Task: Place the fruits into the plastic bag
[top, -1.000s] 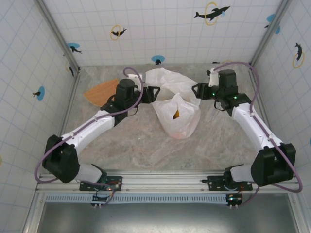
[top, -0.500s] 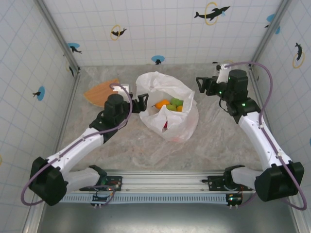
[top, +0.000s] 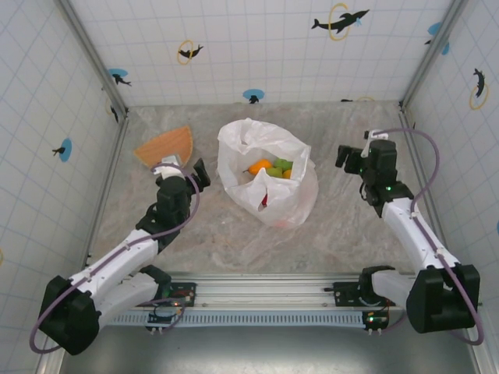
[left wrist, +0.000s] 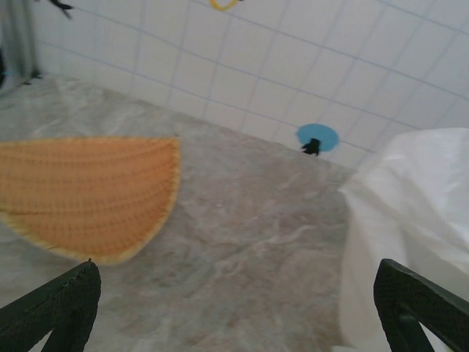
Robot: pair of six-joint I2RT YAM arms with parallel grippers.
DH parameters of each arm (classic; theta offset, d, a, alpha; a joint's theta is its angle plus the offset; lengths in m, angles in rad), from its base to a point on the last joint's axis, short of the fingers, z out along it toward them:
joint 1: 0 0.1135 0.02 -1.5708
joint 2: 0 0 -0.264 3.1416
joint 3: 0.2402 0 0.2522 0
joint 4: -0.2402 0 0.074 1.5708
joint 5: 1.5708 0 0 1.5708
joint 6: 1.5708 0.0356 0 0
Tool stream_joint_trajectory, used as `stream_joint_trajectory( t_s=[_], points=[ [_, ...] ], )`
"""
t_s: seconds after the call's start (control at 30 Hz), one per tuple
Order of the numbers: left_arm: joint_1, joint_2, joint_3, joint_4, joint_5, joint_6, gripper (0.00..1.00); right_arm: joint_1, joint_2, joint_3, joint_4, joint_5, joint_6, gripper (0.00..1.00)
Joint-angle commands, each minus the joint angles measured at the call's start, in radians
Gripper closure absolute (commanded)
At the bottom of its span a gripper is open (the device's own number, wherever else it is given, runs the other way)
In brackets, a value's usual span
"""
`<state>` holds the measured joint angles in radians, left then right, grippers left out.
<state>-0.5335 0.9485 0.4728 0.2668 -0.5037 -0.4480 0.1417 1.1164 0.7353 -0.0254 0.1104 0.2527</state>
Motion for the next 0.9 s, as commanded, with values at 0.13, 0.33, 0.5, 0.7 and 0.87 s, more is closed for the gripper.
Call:
stream_joint_trajectory(
  t_s=[0.13,0.33,0.5,0.7,0.87],
  points=[
    [0.097,0.103,-0.116,0.081,-0.226,-0.035,0.02,-0.008,0.030,-0.173,0.155,0.193,-0.003,0.00],
    [0.232,0.178,-0.192,0.170,-0.229,-0.012,0.02,-0.008,0.093,-0.272,0.243,0.280,-0.004,0.00],
    [0.262,0.237,-0.201,0.238,-0.225,0.117,0.03,-0.009,0.143,-0.353,0.342,0.304,-0.017,0.00],
    [0.296,0.281,-0.292,0.439,-0.175,0.280,0.02,-0.009,0.219,-0.396,0.421,0.302,-0.039,0.00],
    [0.335,0.330,-0.362,0.580,-0.057,0.336,0.02,-0.008,0.219,-0.492,0.599,0.257,-0.108,0.01]
  ],
)
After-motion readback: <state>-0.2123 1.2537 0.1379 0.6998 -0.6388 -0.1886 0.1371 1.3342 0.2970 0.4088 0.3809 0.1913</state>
